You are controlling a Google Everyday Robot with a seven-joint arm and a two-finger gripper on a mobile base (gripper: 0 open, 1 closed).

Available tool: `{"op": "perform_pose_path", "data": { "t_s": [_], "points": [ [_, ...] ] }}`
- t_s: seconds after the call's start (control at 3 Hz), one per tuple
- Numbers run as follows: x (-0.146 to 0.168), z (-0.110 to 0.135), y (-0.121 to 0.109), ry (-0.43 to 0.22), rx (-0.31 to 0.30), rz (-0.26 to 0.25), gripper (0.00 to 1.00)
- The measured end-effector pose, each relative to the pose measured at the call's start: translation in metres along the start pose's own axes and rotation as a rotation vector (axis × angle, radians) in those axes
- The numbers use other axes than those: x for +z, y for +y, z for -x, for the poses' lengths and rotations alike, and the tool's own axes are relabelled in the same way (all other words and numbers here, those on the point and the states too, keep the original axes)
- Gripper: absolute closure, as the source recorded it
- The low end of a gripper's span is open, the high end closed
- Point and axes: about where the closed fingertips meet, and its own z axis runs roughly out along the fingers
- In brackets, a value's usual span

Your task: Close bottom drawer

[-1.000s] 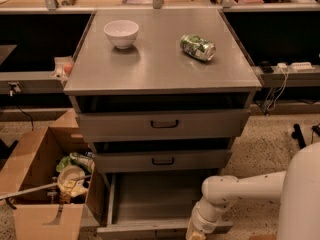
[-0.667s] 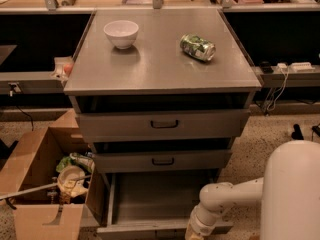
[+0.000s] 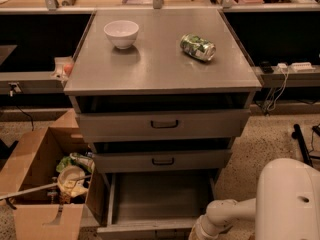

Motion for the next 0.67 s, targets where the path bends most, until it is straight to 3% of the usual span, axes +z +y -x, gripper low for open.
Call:
{"op": "perform_pose_path", "data": {
  "t_s": [0.33,0.67],
  "points": [
    [0.0169,-0.0075,-0.0239,-0.028,0.005,-0.053,1.0],
    [0.0165,-0.0064,-0.0302,-0.04,0.007,-0.075,1.0]
  ]
}}
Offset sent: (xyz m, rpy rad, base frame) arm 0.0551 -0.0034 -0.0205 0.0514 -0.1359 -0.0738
